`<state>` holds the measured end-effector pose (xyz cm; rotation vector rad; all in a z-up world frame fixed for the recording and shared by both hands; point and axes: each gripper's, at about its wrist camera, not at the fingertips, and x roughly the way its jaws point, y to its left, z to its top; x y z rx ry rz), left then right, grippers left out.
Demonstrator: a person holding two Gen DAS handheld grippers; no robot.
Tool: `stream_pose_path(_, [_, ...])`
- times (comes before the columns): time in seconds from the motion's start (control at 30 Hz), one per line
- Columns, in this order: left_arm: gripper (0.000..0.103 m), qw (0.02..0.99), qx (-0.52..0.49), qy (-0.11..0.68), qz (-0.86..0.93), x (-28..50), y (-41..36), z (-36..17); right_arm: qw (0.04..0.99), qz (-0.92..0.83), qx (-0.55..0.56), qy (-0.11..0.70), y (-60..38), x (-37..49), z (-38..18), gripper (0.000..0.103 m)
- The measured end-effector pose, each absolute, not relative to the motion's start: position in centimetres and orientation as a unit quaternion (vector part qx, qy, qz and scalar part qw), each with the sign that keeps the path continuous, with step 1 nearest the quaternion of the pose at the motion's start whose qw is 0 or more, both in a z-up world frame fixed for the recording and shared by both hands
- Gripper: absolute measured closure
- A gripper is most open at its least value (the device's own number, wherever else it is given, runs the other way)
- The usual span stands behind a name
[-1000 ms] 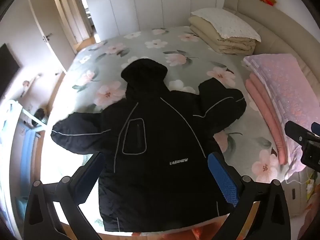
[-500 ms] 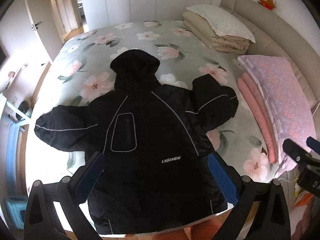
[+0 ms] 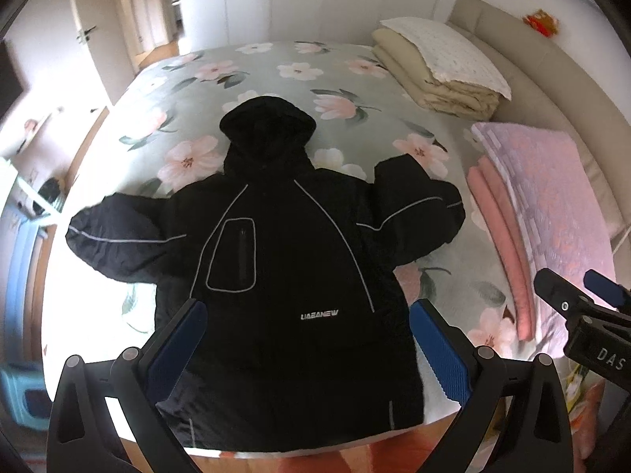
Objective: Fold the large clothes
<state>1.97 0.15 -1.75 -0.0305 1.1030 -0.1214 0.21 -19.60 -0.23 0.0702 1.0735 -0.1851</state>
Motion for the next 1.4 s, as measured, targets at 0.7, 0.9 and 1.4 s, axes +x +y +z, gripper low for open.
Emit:
stream_pose_path(0.7, [0.001, 0.841, -0.02, 0.54, -0.007, 3.0, -6.5, -1.4, 0.852, -0.032, 0.046, 0.52, -27.6, 5.0, -0.2, 0.0])
stream_pose_path(0.9, [0.001, 0.839, -0.028, 0.543, 0.01, 3.3, -6.9, -1.8, 0.851, -0.018, 0.044, 0.522, -28.2, 6.5, -0.6, 0.0])
stream_pose_path(1.4, [0.001, 0.838, -0.058, 0.542, 0.039, 4.4, -6.2, -2.4, 0.843, 0.012, 0.033, 0.537, -27.6, 9.2, -1.9, 0.0])
